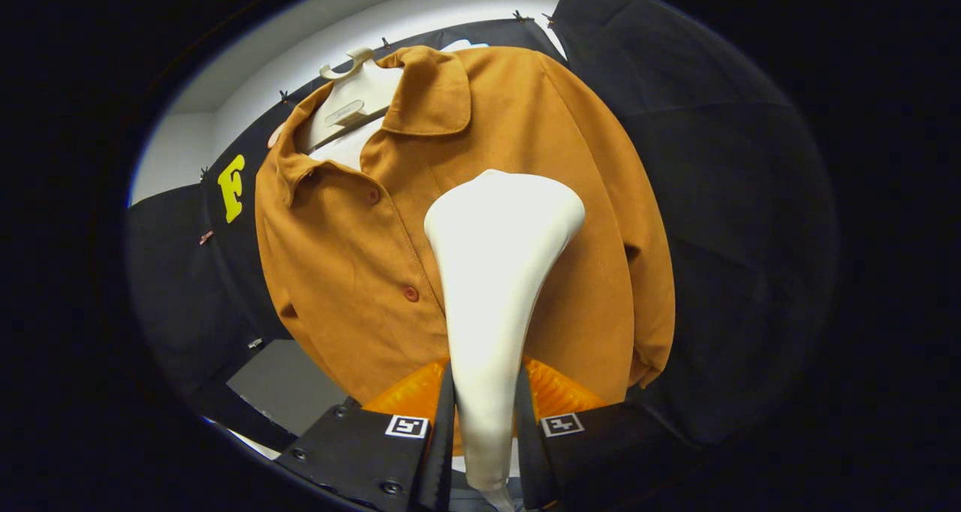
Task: Iron the clothes twice with a garment steamer, once on the left side and once on the right side.
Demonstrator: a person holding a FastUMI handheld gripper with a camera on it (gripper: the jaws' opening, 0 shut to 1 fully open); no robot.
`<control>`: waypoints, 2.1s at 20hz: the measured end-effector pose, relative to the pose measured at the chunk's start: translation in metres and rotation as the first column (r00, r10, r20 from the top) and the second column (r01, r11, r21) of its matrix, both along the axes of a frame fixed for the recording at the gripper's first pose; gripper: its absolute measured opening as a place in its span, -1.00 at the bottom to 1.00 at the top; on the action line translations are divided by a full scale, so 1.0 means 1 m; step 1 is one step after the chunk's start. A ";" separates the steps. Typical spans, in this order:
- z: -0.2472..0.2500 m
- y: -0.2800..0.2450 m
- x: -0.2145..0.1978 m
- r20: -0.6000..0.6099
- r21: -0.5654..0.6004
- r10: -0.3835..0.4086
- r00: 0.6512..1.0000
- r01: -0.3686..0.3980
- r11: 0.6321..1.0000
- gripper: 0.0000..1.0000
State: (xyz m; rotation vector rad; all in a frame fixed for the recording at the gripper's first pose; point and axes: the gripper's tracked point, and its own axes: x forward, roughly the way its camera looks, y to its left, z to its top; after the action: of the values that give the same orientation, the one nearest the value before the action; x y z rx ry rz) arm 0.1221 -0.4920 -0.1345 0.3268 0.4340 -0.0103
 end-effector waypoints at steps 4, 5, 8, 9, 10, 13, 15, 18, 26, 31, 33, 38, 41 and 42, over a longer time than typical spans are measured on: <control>-0.034 -0.002 -0.006 -0.052 0.025 0.011 0.999 -0.009 1.000 -0.21; -0.040 0.006 -0.005 -0.067 0.034 0.009 0.998 -0.007 0.999 -0.20; -0.063 0.001 -0.017 -0.123 0.043 0.000 0.992 0.005 0.999 -0.21; -0.073 -0.001 -0.022 -0.144 0.046 -0.005 0.990 0.011 0.999 -0.21; -0.081 -0.002 -0.027 -0.163 0.051 -0.010 0.987 0.019 0.999 -0.20; -0.103 -0.005 -0.039 -0.212 0.060 -0.031 0.977 0.045 0.997 -0.21; -0.116 -0.006 -0.044 -0.244 0.067 -0.043 0.969 0.061 0.996 -0.20; -0.135 -0.007 -0.052 -0.291 0.079 -0.055 0.955 0.082 0.994 -0.20; -0.172 -0.008 -0.077 -0.393 0.084 -0.089 0.915 0.132 0.988 -0.20; -0.158 -0.011 -0.093 -0.387 0.032 -0.159 0.908 0.185 0.982 -0.20; -0.145 -0.006 -0.101 -0.370 0.006 -0.186 0.910 0.203 0.979 -0.20; -0.100 0.017 -0.107 -0.305 -0.050 -0.207 0.930 0.201 0.978 -0.20; -0.059 0.042 -0.100 -0.229 -0.087 -0.206 0.951 0.190 0.978 -0.20; -0.045 0.055 -0.100 -0.201 -0.100 -0.202 0.959 0.185 0.978 -0.20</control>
State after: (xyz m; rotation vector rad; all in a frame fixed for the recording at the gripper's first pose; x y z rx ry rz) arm 0.0221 -0.4372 -0.1795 0.2893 0.6083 -0.2552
